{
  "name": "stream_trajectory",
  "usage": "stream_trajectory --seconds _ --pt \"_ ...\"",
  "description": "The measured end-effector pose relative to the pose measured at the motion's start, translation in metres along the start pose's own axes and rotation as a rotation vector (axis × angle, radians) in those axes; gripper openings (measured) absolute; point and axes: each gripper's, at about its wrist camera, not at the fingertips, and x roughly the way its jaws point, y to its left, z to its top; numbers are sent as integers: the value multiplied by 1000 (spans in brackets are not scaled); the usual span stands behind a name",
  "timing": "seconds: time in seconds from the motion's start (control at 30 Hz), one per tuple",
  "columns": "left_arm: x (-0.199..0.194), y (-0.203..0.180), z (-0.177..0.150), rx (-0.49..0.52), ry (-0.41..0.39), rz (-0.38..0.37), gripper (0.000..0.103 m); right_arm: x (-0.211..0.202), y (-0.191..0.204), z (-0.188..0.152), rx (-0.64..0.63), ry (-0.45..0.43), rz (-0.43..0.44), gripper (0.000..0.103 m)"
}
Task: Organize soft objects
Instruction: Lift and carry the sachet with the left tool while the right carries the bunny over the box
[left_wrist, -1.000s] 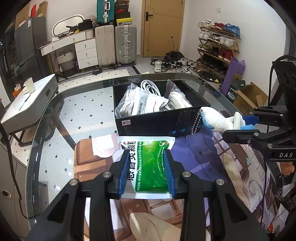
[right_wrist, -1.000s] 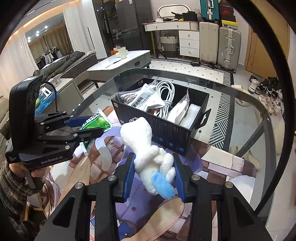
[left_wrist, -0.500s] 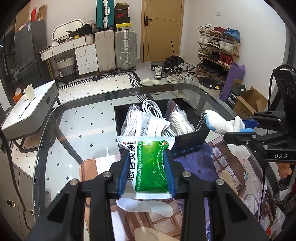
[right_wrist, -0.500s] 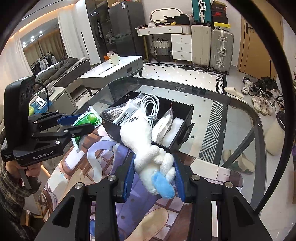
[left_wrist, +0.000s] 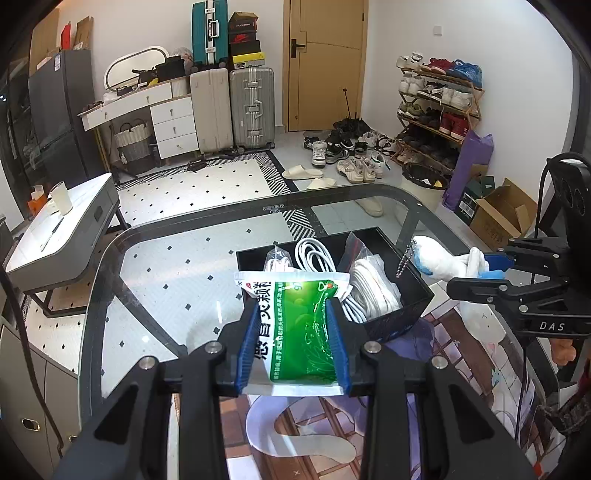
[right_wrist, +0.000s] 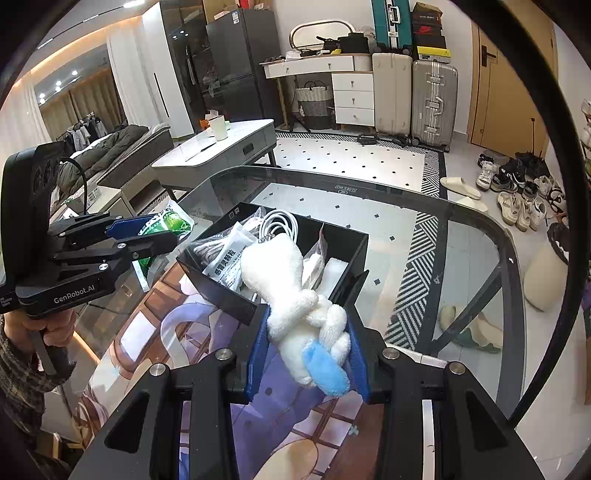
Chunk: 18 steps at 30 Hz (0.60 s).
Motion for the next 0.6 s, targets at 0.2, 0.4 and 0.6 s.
stream_trajectory --seconds 0.2,0.4,0.6 --pt "8 0 10 19 4 2 34 5 -1 12 -8 -7 17 39" --pt "17 1 21 23 5 6 34 13 -1 26 -11 -13 27 39" --pt "29 4 27 17 14 -9 34 27 1 38 -18 -3 39 39"
